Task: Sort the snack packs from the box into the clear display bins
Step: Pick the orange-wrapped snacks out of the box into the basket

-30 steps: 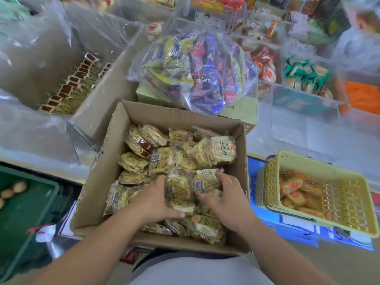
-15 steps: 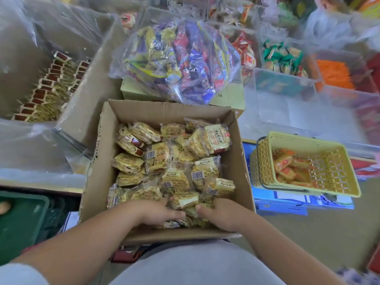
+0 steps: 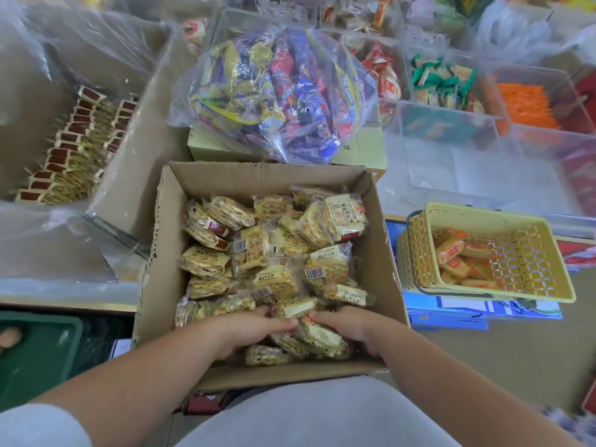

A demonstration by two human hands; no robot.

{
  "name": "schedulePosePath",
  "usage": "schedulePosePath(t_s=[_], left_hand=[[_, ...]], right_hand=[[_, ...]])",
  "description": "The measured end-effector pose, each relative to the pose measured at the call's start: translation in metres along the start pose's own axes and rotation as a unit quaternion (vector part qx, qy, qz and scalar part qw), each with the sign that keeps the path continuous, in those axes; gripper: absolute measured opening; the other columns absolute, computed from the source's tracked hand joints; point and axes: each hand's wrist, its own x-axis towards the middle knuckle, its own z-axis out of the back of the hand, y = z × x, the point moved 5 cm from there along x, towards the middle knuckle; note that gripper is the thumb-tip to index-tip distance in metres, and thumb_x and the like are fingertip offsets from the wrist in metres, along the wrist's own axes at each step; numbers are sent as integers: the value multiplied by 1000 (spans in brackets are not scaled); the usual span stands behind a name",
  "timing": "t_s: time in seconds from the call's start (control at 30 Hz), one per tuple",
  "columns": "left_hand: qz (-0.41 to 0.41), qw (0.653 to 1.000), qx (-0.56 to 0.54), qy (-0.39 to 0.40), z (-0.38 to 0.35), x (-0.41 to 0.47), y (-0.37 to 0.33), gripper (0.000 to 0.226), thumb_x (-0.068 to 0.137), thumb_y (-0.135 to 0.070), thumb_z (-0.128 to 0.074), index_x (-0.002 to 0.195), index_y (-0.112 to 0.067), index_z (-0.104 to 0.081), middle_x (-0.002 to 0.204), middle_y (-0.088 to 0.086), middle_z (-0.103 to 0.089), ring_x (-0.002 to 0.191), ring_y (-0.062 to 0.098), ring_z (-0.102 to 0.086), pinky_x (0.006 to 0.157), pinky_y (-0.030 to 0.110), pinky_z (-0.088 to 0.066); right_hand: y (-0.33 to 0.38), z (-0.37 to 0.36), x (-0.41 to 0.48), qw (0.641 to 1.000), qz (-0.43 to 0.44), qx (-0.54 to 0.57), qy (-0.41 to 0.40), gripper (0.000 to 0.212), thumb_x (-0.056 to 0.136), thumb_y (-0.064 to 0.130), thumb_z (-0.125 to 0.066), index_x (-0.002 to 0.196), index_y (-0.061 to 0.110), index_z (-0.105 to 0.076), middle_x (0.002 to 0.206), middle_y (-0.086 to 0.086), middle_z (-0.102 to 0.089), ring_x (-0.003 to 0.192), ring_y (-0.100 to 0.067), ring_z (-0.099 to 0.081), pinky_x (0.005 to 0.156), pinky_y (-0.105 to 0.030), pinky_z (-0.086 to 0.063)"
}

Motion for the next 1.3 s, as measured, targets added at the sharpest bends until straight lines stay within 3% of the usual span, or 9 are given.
schedulePosePath(t_s=[0.2, 0.33, 0.43, 0.83, 0.97, 1.03, 1.1, 1.17, 1.3], left_hand=[[-42, 986, -162, -18, -11, -17, -23, 145, 41, -94, -74, 161, -29, -24, 165, 5, -33, 145, 26, -37, 119, 47, -27], [-61, 951, -299, -46, 6, -43, -32, 122, 25, -71, -95, 134, -35, -56, 116, 4, -77, 109, 27, -70, 85, 50, -61], [-84, 953, -284, -58, 28, -67, -33, 107, 29, -70, -94, 125, -39, -60, 117, 3, -74, 106, 30, -70, 63, 45, -62], [-209, 925, -272, -165, 74, -98, -28, 71, 58, -48, -93, 122, -47, -62, 124, -1, -69, 94, 22, -74, 65, 37, -59], [-273, 928, -113, -229, 43, -92, -18, 75, 76, -41, -89, 135, -60, -46, 144, -10, -56, 121, 15, -64, 103, 44, -54], [-280, 942, 19, -185, 18, -90, -18, 89, 80, -48, -84, 145, -67, -27, 157, -14, -42, 140, 9, -44, 116, 40, -40], [-254, 940, 175, -145, 6, -91, -20, 88, 80, -61, -77, 146, -70, -21, 156, -17, -42, 137, 9, -46, 112, 33, -41], [-252, 923, 231, -179, 15, -103, -31, 53, 78, -72, -70, 127, -62, -55, 132, -23, -62, 115, 3, -61, 96, 32, -52], [-326, 835, 95, -433, 82, -137, -54, 47, 82, -76, -54, 73, -31, -60, 69, -9, -64, 63, 6, -61, 56, 20, -43]], right_hand=[[9, -7, 0, 990, -2, 135, 38, 92, 51, 79, -80, 124, 24, -67, 115, -1, -75, 108, -24, -70, 98, -47, -56], [38, -22, -12, 972, 48, 223, 63, 71, 62, 70, -82, 117, 26, -71, 108, -3, -77, 104, -25, -72, 89, -50, -60], [68, -22, -29, 966, 97, 223, 85, 54, 79, 59, -77, 120, 24, -70, 112, -4, -76, 105, -25, -71, 86, -47, -61], [122, 7, -47, 966, 215, 117, 83, 59, 82, 39, -82, 133, 26, -55, 114, -2, -75, 102, -22, -74, 82, -37, -61], [97, 10, -48, 963, 268, -16, 17, 61, 79, 32, -85, 127, 41, -48, 113, 20, -69, 95, 4, -69, 72, -11, -53], [83, 15, -53, 927, 309, -198, -82, 74, 80, 36, -82, 141, 47, -41, 132, 19, -54, 114, 2, -58, 89, -16, -48], [70, 17, -56, 856, 325, -372, -152, 75, 84, 43, -74, 147, 46, -35, 148, 13, -45, 132, -14, -47, 107, -36, -44], [58, 18, -60, 804, 309, -477, -174, 77, 83, 56, -67, 151, 43, -31, 151, 14, -44, 137, -21, -41, 111, -45, -39], [63, 36, -81, 823, 323, -429, -185, 70, 84, 71, -57, 146, 42, -43, 138, 15, -58, 126, -13, -52, 98, -32, -46]])
